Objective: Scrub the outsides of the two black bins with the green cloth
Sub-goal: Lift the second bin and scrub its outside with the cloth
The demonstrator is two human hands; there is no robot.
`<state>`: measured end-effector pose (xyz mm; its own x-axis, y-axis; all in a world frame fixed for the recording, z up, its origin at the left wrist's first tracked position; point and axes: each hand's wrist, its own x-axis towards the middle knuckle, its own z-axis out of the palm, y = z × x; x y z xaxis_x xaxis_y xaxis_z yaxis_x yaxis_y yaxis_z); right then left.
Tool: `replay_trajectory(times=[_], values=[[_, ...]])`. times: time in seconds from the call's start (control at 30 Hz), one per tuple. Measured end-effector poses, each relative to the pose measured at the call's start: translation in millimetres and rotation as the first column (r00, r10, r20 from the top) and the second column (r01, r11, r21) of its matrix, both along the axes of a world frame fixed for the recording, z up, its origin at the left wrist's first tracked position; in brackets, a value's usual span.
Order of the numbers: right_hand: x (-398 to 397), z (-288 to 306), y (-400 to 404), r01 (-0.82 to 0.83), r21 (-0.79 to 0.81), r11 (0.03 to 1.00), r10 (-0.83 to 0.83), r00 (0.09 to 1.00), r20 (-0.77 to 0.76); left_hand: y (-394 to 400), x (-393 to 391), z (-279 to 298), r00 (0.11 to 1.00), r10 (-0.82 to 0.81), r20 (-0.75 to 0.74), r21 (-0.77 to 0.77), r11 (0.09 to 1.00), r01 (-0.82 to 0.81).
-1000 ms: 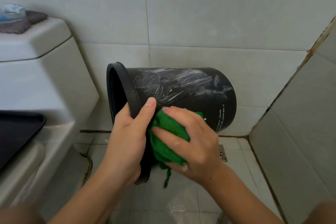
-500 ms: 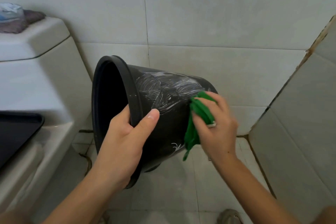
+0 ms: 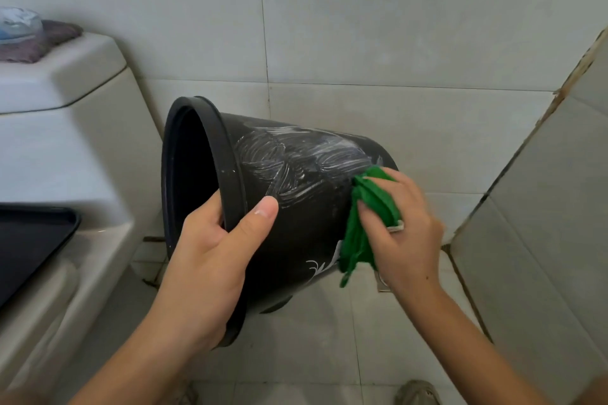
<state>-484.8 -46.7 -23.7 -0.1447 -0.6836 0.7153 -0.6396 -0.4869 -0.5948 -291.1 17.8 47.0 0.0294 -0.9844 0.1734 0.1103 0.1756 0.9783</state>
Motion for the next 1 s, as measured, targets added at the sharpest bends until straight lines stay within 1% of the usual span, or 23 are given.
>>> replay_trajectory(times=[0.07, 0.1, 0.13, 0.17, 0.23, 0.27, 0.33, 0.37, 0.43, 0.53, 0.57, 0.6, 0.7, 0.77, 0.8, 0.87, 0.93, 1.0], values=[[7.0, -1.0, 7.6, -0.082, -0.077, 0.994, 0.073, 0.991, -0.112, -1.6, 1.9, 0.3, 1.000, 0.007, -0.014, -0.002, 1.000, -0.007], [3.9, -1.0, 5.9, -0.092, -0.079, 0.993, 0.079, 0.985, -0.152, -1.7, 2.1, 0.3, 1.000, 0.001, -0.025, -0.001, 1.000, -0.002], [-1.9, -0.8, 1.4, -0.073, -0.059, 0.996, 0.063, 0.986, -0.154, -1.0, 1.6, 0.4, 1.000, -0.006, -0.028, 0.003, 1.000, 0.007], [-8.7, 0.3, -4.0, -0.029, -0.011, 1.000, 0.028, 0.994, -0.108, 0.1, 0.5, 0.8, 1.000, -0.012, -0.024, 0.003, 1.000, 0.013], [-22.8, 4.2, -14.8, 0.059, 0.099, 0.993, -0.062, 0.998, 0.032, 2.6, -2.7, 1.2, 0.999, -0.027, -0.020, -0.003, 1.000, 0.027], [-28.0, 4.7, -18.6, 0.094, 0.126, 0.988, -0.104, 0.992, 0.071, 3.5, -4.4, 1.1, 0.999, -0.032, -0.025, -0.004, 0.999, 0.031], [-28.1, 5.6, -17.8, 0.129, 0.117, 0.985, -0.138, 0.988, 0.066, 2.8, -4.3, 1.0, 0.999, -0.026, -0.034, -0.006, 1.000, 0.025], [-23.4, 5.9, -13.4, 0.113, 0.092, 0.989, -0.117, 0.992, 0.040, 1.9, -3.2, 1.2, 0.999, -0.019, -0.036, -0.003, 1.000, 0.018], [-11.8, 5.9, -3.5, 0.024, 0.038, 0.999, -0.022, 0.999, -0.046, -0.2, 0.4, 2.1, 0.999, -0.014, -0.042, 0.008, 1.000, 0.014], [-10.6, 5.1, -0.4, -0.096, -0.023, 0.995, 0.090, 0.980, -0.178, -1.1, 4.6, 3.8, 0.999, -0.009, -0.039, 0.006, 1.000, 0.010], [-14.8, 7.1, -3.3, -0.097, -0.015, 0.995, 0.093, 0.981, -0.171, -0.4, 4.9, 3.8, 0.999, -0.013, -0.043, 0.001, 1.000, 0.013], [-19.5, 9.1, -6.5, -0.069, 0.004, 0.998, 0.069, 0.990, -0.127, 0.7, 4.7, 4.2, 0.998, -0.025, -0.050, -0.002, 1.000, 0.025], [-32.3, 10.8, -15.1, 0.067, 0.082, 0.994, -0.072, 0.995, 0.071, 4.2, -0.3, 4.3, 0.998, -0.061, -0.023, -0.032, 0.998, 0.060], [-33.2, 8.4, -14.5, 0.121, 0.114, 0.986, -0.134, 0.984, 0.115, 4.0, -2.9, 4.2, 0.999, -0.047, -0.023, -0.029, 0.999, 0.046], [-30.0, 7.0, -10.9, 0.124, 0.110, 0.986, -0.135, 0.985, 0.105, 3.0, -3.3, 4.0, 0.999, -0.037, -0.032, -0.021, 0.999, 0.036], [-17.7, 4.7, -0.2, 0.065, 0.068, 0.996, -0.068, 0.997, 0.038, 0.4, -2.8, 4.5, 0.999, -0.014, -0.044, 0.002, 1.000, 0.014], [-7.1, 2.7, 9.5, -0.033, 0.007, 0.999, 0.034, 0.996, -0.079, -1.5, -0.6, 5.4, 0.999, 0.000, -0.042, 0.021, 1.000, 0.000], [-8.1, 3.2, 9.0, -0.088, -0.022, 0.996, 0.082, 0.978, -0.192, -1.7, 1.5, 5.3, 0.998, 0.006, -0.063, 0.034, 0.999, -0.004]])
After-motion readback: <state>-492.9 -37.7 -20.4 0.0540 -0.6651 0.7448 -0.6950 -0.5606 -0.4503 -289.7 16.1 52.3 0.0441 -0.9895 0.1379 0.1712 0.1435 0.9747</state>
